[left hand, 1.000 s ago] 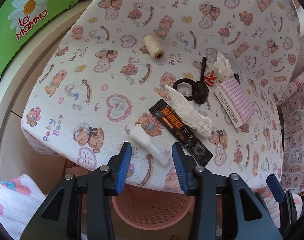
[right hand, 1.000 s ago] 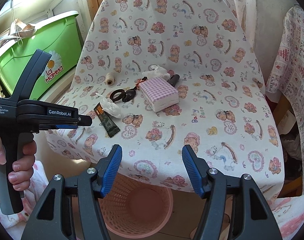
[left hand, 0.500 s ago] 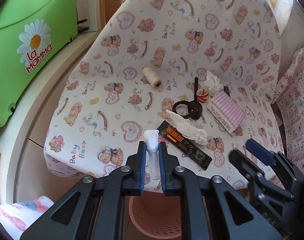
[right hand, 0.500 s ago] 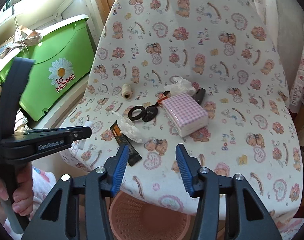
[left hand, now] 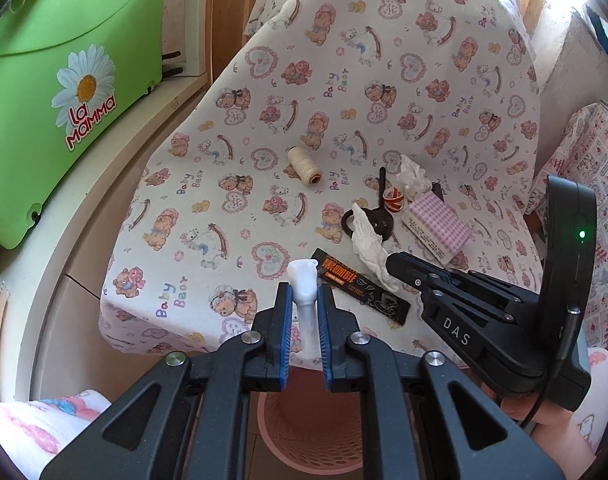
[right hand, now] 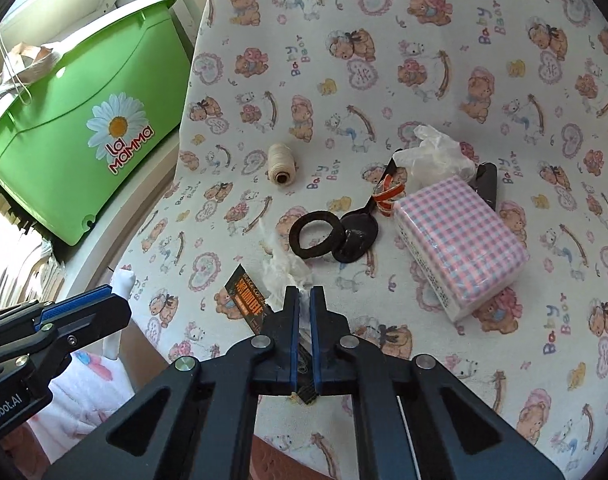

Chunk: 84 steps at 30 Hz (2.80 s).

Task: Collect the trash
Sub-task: 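Lift the white tube with the left tool while the right tool grasps the white tissue, then carry both items over the pink wastebasket and open both tools to drop them, then move both tools back to the chair toward the black-orange snack wrapper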

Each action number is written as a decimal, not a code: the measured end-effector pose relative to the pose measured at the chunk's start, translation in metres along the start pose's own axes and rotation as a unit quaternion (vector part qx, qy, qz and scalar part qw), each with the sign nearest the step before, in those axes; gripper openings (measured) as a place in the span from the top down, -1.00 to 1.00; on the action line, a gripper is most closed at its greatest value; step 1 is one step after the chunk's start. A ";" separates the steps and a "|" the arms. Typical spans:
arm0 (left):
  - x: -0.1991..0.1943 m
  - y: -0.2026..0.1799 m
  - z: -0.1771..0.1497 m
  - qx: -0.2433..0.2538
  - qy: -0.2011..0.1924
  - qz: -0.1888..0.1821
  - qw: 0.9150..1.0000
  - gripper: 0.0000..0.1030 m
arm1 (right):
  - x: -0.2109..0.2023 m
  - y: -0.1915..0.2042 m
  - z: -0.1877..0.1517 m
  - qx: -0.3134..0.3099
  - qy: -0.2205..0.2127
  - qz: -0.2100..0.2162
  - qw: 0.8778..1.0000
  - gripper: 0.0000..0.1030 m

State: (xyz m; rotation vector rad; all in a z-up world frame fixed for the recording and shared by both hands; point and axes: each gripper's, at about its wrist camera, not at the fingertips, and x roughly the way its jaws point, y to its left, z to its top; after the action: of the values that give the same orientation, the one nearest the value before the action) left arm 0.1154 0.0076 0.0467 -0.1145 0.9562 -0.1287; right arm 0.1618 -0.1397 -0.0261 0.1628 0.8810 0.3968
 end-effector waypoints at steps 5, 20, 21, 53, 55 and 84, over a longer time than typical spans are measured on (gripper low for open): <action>-0.027 -0.020 0.001 0.006 -0.018 -0.028 0.999 0.78 | -0.037 -0.004 -0.005 0.007 -0.034 -0.009 0.999 0.94; -0.028 -0.042 -0.054 0.006 0.038 -0.042 0.998 0.78 | -0.147 0.009 -0.062 0.018 -0.061 -0.013 0.998 0.94; -0.023 -0.041 -0.058 0.005 0.048 -0.043 0.998 0.78 | -0.149 0.009 -0.070 0.024 -0.054 -0.014 0.998 0.94; 0.147 0.000 -0.167 -0.009 0.258 0.018 0.966 0.76 | 0.049 -0.068 -0.202 0.168 0.197 -0.095 0.961 0.94; 0.154 0.002 -0.169 -0.007 0.262 0.031 0.965 0.75 | 0.050 -0.069 -0.204 0.176 0.200 -0.096 0.959 0.93; 0.017 -0.025 -0.121 0.042 0.027 0.050 0.997 -0.76 | -0.009 -0.072 -0.171 0.164 0.090 -0.150 0.971 -0.61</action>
State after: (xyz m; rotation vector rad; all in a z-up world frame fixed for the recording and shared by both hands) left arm 0.0245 -0.0246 -0.0325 0.0147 1.0078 -0.0795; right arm 0.0431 -0.2132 -0.1488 0.2969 1.1301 -0.0209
